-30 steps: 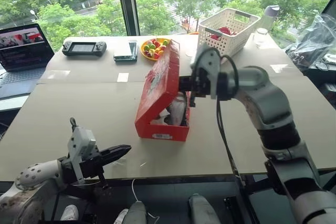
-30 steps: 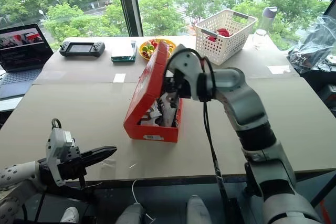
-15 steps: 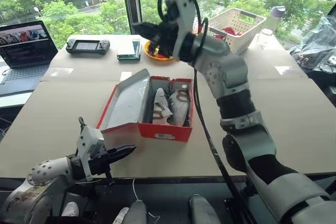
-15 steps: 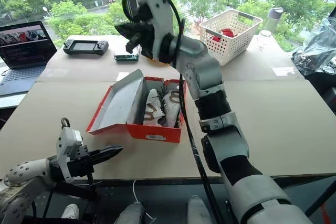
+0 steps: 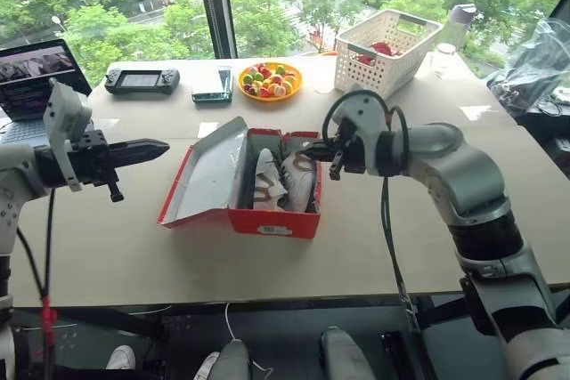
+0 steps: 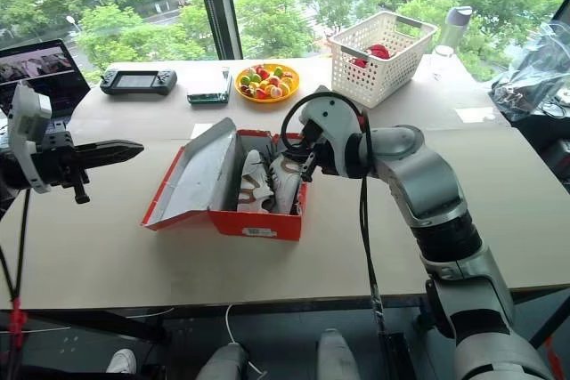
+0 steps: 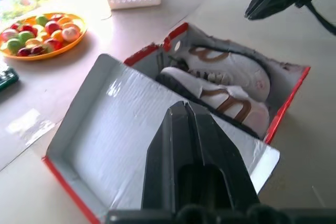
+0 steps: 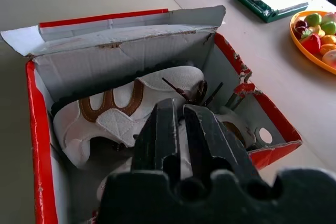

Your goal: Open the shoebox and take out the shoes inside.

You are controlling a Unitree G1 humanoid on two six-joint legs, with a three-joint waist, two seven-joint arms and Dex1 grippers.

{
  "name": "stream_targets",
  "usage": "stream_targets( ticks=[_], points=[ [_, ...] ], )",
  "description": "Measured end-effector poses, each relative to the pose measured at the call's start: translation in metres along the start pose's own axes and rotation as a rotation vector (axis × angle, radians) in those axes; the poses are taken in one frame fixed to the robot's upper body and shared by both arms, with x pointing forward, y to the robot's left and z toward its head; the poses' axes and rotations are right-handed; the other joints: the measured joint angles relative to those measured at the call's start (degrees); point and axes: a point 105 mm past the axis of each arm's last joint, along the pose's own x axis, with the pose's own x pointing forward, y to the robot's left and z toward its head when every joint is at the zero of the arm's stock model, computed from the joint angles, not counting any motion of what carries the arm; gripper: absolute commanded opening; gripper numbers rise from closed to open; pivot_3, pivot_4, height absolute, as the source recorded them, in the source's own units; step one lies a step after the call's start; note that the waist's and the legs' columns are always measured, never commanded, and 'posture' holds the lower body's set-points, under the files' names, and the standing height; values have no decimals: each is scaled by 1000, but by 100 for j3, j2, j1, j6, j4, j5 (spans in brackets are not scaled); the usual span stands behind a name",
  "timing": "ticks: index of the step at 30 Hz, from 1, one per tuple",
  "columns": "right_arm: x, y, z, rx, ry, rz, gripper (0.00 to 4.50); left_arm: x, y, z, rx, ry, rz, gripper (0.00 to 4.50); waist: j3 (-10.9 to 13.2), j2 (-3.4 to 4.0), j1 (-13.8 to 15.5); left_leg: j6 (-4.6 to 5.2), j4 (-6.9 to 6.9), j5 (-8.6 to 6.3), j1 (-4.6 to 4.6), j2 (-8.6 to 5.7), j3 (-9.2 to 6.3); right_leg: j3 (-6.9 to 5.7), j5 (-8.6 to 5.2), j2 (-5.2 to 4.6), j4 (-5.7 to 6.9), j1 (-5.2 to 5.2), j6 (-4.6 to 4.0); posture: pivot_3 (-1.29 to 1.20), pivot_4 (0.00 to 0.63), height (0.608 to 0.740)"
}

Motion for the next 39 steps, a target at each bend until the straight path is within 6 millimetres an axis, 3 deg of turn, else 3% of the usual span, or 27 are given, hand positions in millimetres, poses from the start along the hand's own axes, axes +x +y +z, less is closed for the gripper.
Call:
stream_targets(
  ticks=[3, 8, 11, 15, 25, 31, 35, 39],
  points=[
    [7, 3, -11, -1, 56, 19, 2764, 9, 0, -23, -42, 48, -36, 0, 4, -6, -23, 0, 2, 0, -21, -1, -4, -1, -2, 0, 10, -23, -6, 0, 150, 724],
    [17, 16, -24, -50, 136, 108, 4478, 14, -4, -28, -26, 57, -70, 0, 11, -19, 1, 0, 8, 0, -43, -2, -7, -1, 7, -1, 15, -45, -20, 0, 150, 724],
    [18, 17, -28, -106, 177, 124, 4478, 13, -4, -29, -14, 64, -69, 0, 13, -21, 1, 0, 9, 0, -40, -2, -7, -1, -3, -1, 19, -46, -4, 0, 150, 724],
    [29, -1, -39, -238, 281, 65, 4478, 14, -5, -33, -21, 72, -68, 0, 14, -23, -3, -9, 9, 9, -36, -2, -7, 0, -3, 0, 32, -48, -4, 0, 150, 724],
    [48, -12, -13, -313, 313, 74, 4478, 16, -7, -44, -34, 71, -62, 0, 16, -25, -10, -14, 8, 16, -36, -2, -11, -1, -1, 1, 40, -52, -7, 0, 150, 724],
    [63, -21, -40, -241, 389, 84, 4478, 19, -8, -47, -43, 58, -59, 0, 16, -25, 3, -16, 9, 17, -38, -3, -12, -1, 9, 0, 40, -52, -23, 0, 150, 724],
    [78, -23, -45, -256, 395, 88, 4478, 24, -12, -49, -46, 46, -69, 0, 16, -26, -5, -21, 8, 20, -34, -2, -12, -1, 17, 1, 42, -50, -36, 0, 150, 724],
    [80, -28, -54, -258, 416, 88, 4478, 25, -15, -49, -38, 49, -69, 0, 15, -27, 17, -22, 9, 21, -19, -4, -18, -4, 20, 0, 41, -28, -41, 0, 150, 724]
  ],
)
